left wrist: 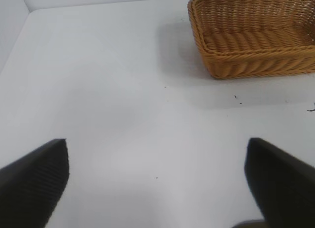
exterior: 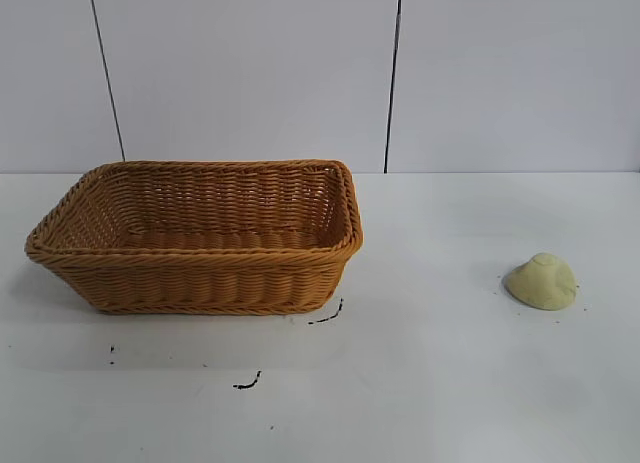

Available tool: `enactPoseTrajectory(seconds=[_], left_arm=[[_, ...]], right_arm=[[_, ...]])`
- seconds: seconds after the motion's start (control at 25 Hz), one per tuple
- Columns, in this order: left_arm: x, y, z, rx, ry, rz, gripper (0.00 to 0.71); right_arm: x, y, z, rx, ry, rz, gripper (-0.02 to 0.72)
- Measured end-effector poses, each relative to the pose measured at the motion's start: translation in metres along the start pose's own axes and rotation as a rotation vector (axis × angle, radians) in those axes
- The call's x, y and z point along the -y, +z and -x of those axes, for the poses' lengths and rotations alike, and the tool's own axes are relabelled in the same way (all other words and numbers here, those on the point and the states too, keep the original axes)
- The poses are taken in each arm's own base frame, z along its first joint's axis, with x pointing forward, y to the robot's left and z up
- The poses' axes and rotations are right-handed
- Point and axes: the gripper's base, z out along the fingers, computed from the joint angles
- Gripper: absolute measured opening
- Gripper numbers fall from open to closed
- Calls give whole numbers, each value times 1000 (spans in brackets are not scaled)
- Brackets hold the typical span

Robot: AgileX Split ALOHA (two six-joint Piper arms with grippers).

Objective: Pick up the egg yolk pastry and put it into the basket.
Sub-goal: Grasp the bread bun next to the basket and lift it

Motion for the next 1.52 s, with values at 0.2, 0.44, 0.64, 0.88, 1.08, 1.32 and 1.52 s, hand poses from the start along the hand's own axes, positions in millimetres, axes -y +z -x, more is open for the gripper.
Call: enactPoseTrajectory(seconds=[0.2, 0.44, 0.64, 0.88, 1.08, 1.32, 1.52], left_arm=[[0, 0, 0, 0, 0, 0, 697], [0, 0, 0, 0, 0, 0, 697], [0, 0, 0, 0, 0, 0, 697], [0, 0, 0, 0, 0, 0, 697], [0, 0, 0, 0, 0, 0, 697], [0, 0, 0, 0, 0, 0, 697], [0, 0, 0, 0, 0, 0, 697]], right_arm=[[1, 52, 37, -79, -21, 2, 641], [1, 106, 53, -173, -40, 12, 643], [-11, 128, 54, -209, -83, 31, 643], [-33, 142, 52, -222, -124, 57, 643], [-34, 158, 48, -259, -118, 53, 643], [-34, 194, 37, -343, -112, 46, 643], [-34, 230, 23, -412, -111, 45, 643]])
